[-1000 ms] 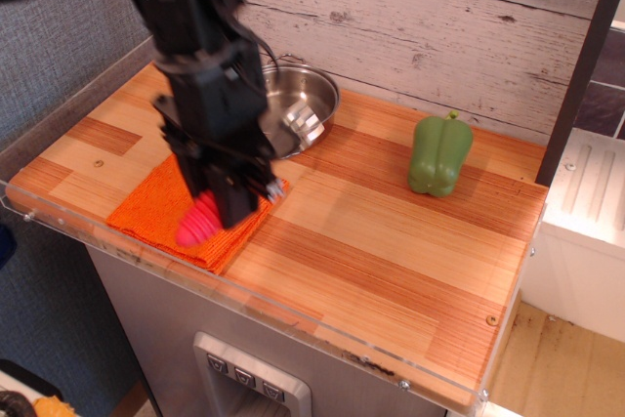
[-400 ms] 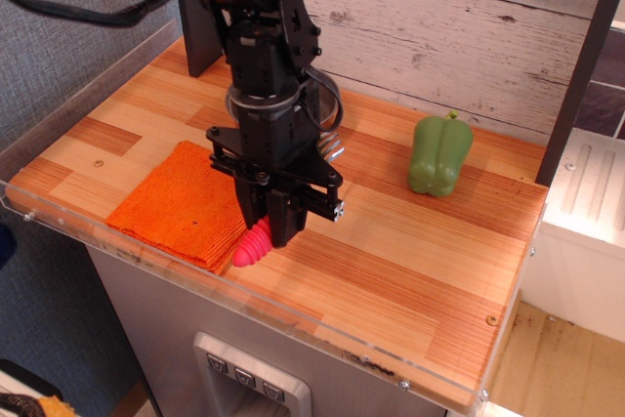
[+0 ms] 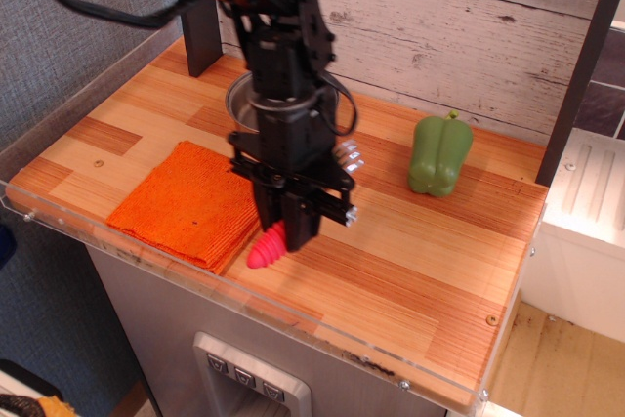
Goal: PICK UP THE SPOON AND PUT ANOTHER SIDE OF THE TABLE
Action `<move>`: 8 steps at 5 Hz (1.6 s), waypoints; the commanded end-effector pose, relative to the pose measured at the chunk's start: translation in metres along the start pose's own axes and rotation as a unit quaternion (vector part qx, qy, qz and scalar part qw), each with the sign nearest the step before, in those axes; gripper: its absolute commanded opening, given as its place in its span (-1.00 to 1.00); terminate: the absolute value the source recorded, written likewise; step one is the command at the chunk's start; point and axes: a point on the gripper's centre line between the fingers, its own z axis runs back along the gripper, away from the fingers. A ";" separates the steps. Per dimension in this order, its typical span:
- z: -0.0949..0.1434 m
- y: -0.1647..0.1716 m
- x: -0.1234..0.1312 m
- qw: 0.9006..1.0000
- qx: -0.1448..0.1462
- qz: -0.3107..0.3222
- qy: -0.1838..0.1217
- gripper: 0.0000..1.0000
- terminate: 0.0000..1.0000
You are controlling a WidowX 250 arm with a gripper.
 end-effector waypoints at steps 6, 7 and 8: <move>0.094 0.118 -0.069 0.989 0.036 0.112 -0.092 1.00 -1.00; 0.090 0.118 -0.065 0.989 0.035 0.111 -0.094 1.00 -1.00; 0.087 0.116 -0.060 0.992 0.045 0.086 -0.081 1.00 -1.00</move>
